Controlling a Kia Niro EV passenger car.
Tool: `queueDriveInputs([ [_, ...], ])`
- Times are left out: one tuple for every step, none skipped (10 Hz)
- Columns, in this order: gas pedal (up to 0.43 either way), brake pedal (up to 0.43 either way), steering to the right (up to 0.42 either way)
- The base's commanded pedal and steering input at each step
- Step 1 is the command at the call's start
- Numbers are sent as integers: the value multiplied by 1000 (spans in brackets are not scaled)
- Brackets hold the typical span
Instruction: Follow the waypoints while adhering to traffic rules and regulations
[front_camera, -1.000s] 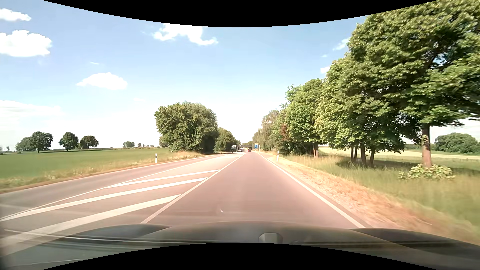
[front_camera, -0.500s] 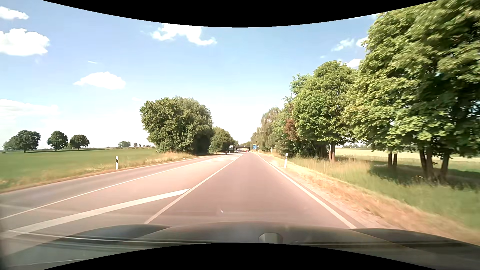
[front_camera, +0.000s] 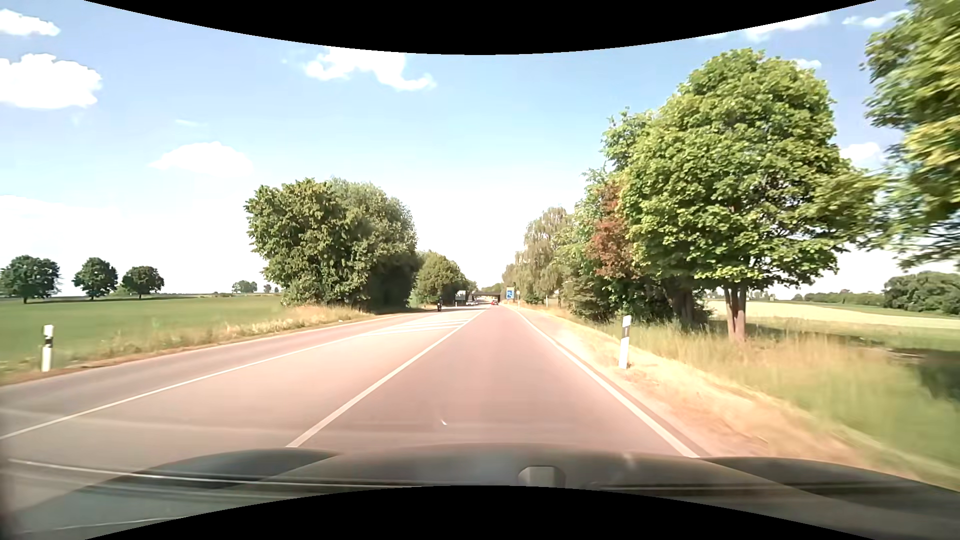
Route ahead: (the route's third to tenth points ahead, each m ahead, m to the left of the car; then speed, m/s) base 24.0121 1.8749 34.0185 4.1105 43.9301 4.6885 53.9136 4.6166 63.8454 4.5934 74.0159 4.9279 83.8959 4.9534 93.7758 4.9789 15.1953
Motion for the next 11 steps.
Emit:
queueDriveInputs([
  [421, 6, -8],
  [421, 6, -8],
  [421, 6, -8],
  [421, 6, -8],
  [421, 6, -6],
  [421, 6, -1],
  [421, 6, 1],
  [461, 6, 3],
  [480, 6, 3],
  [480, 6, 2],
  [480, 6, 2],
])
